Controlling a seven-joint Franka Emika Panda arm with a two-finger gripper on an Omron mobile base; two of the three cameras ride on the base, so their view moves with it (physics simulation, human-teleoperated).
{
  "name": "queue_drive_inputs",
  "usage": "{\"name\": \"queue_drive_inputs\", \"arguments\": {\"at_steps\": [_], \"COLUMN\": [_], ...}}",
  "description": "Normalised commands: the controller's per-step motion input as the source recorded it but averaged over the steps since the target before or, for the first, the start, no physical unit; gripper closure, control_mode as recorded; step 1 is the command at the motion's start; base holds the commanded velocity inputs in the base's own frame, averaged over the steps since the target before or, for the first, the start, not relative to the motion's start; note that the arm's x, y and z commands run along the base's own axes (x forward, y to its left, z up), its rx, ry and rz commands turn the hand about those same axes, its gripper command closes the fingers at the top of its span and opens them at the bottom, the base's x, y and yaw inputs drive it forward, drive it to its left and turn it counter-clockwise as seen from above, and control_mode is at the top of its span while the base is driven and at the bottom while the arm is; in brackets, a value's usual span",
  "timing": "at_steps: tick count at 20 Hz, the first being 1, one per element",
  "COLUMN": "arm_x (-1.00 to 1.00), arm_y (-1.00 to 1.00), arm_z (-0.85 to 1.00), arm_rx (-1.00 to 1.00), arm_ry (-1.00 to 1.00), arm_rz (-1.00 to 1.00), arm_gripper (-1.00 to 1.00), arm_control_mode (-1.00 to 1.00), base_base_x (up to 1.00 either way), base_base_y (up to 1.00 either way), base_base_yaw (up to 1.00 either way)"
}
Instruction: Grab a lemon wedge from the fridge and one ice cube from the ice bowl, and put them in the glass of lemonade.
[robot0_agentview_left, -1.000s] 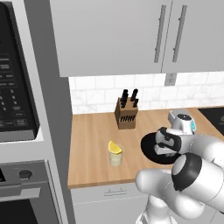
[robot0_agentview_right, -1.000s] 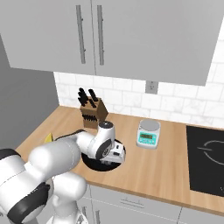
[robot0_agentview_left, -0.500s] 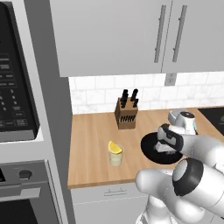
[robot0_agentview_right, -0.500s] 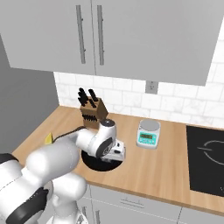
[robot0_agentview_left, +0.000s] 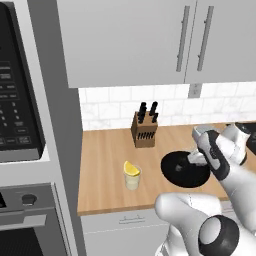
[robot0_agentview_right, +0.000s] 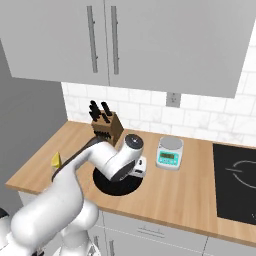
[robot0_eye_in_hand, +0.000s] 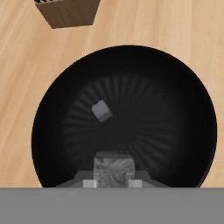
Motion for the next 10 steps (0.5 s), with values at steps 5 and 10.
{"name": "queue_drive_inputs", "arguments": {"at_steps": [5,10], "arm_x": [-0.39,-0.33], "arm_y": [0.06,0.22], "arm_z": [0.42,0.34], "arm_rx": [0.06,0.03], "arm_ry": [-0.13,-0.11], "arm_rz": [0.09,0.14], "arm_gripper": [1.00,1.00], "arm_control_mode": [-1.00,-1.00], "base_base_x": [0.00,0.00], "base_base_y": [0.00,0.00], "base_base_yaw": [0.00,0.00]}}
